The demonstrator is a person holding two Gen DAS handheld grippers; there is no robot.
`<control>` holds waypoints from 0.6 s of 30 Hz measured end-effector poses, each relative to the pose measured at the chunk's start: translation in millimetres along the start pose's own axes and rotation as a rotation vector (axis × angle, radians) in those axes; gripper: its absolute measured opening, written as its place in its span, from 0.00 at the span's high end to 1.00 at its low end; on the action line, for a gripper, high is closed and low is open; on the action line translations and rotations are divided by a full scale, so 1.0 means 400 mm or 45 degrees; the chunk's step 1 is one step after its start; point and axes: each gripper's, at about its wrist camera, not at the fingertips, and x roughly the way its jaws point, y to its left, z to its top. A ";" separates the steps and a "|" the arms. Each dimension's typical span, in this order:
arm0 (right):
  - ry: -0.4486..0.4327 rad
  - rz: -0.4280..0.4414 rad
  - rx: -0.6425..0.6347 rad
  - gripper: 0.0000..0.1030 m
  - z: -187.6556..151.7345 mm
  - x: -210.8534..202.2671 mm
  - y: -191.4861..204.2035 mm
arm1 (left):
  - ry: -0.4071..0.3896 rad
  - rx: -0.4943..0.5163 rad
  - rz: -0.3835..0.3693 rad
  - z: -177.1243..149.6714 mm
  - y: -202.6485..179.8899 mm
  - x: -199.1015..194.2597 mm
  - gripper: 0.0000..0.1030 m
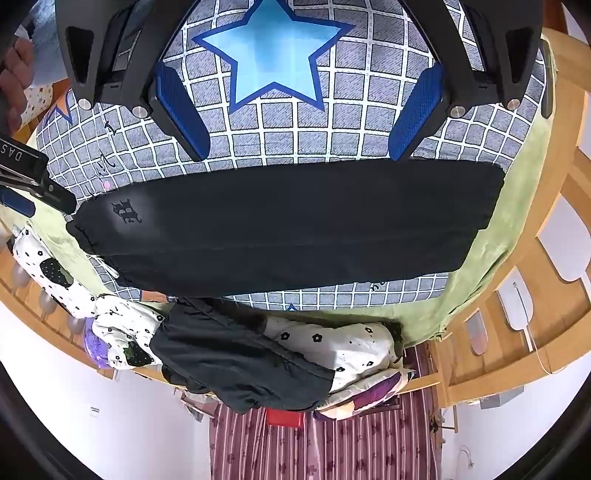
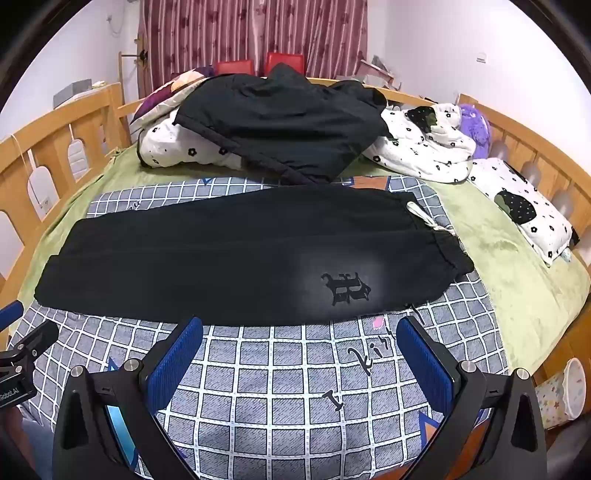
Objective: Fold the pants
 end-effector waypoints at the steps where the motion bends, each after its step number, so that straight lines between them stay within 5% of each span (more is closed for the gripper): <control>1: 0.000 0.000 0.000 0.00 0.000 0.000 0.000 | 0.002 -0.002 0.003 0.000 -0.001 0.000 0.05; 18: 0.008 0.005 0.003 0.00 -0.003 0.004 -0.001 | -0.003 -0.004 0.002 0.000 -0.002 0.000 0.05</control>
